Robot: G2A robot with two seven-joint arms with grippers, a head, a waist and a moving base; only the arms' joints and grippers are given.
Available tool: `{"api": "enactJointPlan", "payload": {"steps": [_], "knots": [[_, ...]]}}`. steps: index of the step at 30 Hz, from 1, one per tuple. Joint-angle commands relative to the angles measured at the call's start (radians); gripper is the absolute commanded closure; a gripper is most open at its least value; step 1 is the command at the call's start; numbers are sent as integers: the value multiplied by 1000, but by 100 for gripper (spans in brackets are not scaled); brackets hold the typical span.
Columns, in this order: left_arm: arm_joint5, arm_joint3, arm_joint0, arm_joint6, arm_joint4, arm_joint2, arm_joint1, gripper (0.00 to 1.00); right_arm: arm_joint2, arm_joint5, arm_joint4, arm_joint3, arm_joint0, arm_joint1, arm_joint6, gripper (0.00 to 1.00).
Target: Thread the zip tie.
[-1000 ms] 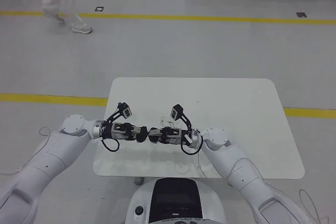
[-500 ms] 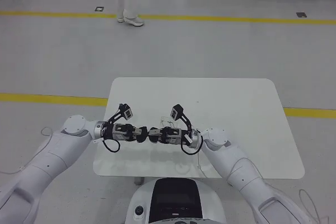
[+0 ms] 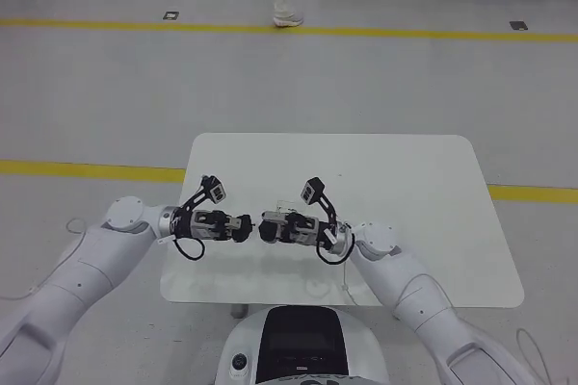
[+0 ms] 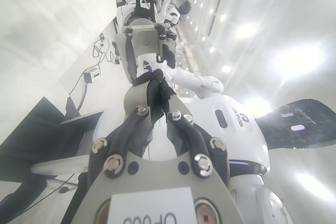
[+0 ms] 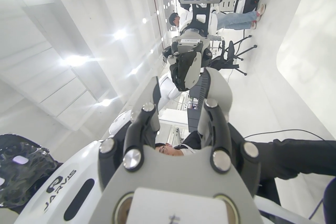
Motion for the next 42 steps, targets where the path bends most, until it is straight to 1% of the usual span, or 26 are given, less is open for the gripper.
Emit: {"api": "enactJointPlan", "payload": {"steps": [1, 4, 5, 7, 14, 15, 17, 18, 19, 20, 22, 23, 25, 27, 30, 34, 36, 38, 39, 42], "knots": [[0, 0, 8, 0, -3, -7, 2, 100, 1, -2, 12, 0, -6, 0, -8, 0], [0, -11, 16, 0, -8, -7, 3, 100, 1, -3, 20, 1, -8, -1, -11, 0], [0, -27, 15, 0, -11, -2, 3, 100, 1, -3, 20, 1, -8, -1, -11, 0], [0, -37, 7, 0, -3, -1, 5, 100, 1, -3, 20, 1, -8, -1, -11, 0], [0, -37, 7, 0, -3, -1, 5, 100, 1, -3, 20, 1, -8, -1, -11, 0], [0, -36, 6, 35, 12, -6, 3, 100, 1, -3, 20, 1, -8, -1, -11, 0], [0, -27, -1, 58, 45, -23, 1, 100, 1, -3, 20, 1, -8, -1, -11, 0], [0, -23, 2, 47, 38, -34, -2, 100, 1, -3, 20, 1, -8, -1, -11, 0], [0, -6, 6, 23, 8, -57, -7, 100, 1, -3, 20, 1, -8, -1, -11, 0], [0, 7, 6, 4, 16, -74, -11, 100, 1, -3, 20, 1, -8, -1, -11, 0], [0, 35, 16, 0, 39, -106, -23, 100, 1, -3, 20, 1, -8, -1, -11, 0], [0, 39, 18, 0, 66, -115, -28, 100, 1, -3, 20, 1, -8, -1, -11, 0], [0, 38, 38, 0, 49, -142, -40, 100, 1, -3, 20, 1, -8, -1, -11, 0], [0, 36, 49, 0, 76, -157, -45, 100, 1, -3, 20, 1, -8, -1, -11, 0], [0, 38, 69, 0, 77, -182, -53, 100, 1, -3, 20, 1, -8, -1, -11, 0], [0, 49, 79, 0, 83, -193, -60, 100, 1, -3, 20, 1, -8, -1, -11, 0], [0, 47, 82, 0, 51, -195, -64, 100, 1, -3, 20, 1, -8, -1, -11, 0], [0, 36, 83, 0, 38, -195, -64, 100, 1, -3, 20, 1, -8, -1, -11, 0], [0, 42, 80, 0, 31, -196, -63, 100, 1, -3, 20, 1, -8, -1, -11, 0], [0, 42, 79, 0, 31, -195, -62, 100, 1, -3, 20, 1, -8, -1, -11, 0]]}}
